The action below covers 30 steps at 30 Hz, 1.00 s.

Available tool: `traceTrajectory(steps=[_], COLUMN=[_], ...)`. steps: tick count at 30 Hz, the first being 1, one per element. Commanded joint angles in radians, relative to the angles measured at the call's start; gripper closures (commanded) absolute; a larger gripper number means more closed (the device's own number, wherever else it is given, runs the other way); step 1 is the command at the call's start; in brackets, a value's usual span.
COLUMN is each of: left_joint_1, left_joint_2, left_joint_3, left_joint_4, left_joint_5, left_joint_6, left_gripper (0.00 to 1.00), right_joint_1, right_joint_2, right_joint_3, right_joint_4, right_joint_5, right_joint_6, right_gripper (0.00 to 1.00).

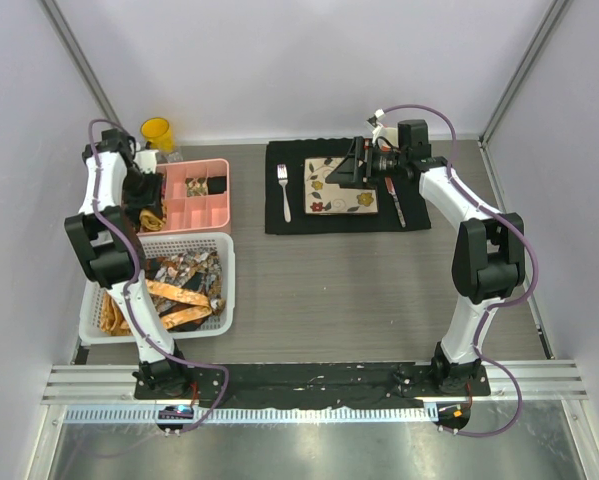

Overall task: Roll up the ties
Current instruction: Place the tie in the storage box.

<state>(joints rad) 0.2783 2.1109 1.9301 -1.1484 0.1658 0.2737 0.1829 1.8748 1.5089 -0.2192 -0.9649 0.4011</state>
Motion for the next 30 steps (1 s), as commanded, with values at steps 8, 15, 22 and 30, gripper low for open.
traceTrajectory(steps=[8, 15, 22, 30], left_joint_1=[0.048, 0.030, -0.002, -0.002], left_joint_2=[-0.023, -0.006, -0.025, -0.019], left_joint_3=[0.047, 0.058, -0.011, -0.039], left_joint_4=[0.015, 0.003, 0.035, 0.053], left_joint_5=[-0.074, -0.035, -0.002, -0.026], left_joint_6=[0.042, 0.027, -0.002, -0.005], left_gripper=[1.00, 1.00, 1.00, 0.87], right_joint_1=[-0.008, -0.008, -0.008, -0.008], right_joint_2=[0.012, 0.018, 0.020, 0.021], right_joint_3=[0.033, 0.037, 0.040, 0.045], right_joint_4=[-0.005, -0.008, -0.008, -0.011], right_joint_5=[-0.014, -0.014, -0.017, -0.018], right_joint_6=[-0.015, -0.012, -0.011, -0.011], right_gripper=[0.00, 0.00, 0.00, 0.00])
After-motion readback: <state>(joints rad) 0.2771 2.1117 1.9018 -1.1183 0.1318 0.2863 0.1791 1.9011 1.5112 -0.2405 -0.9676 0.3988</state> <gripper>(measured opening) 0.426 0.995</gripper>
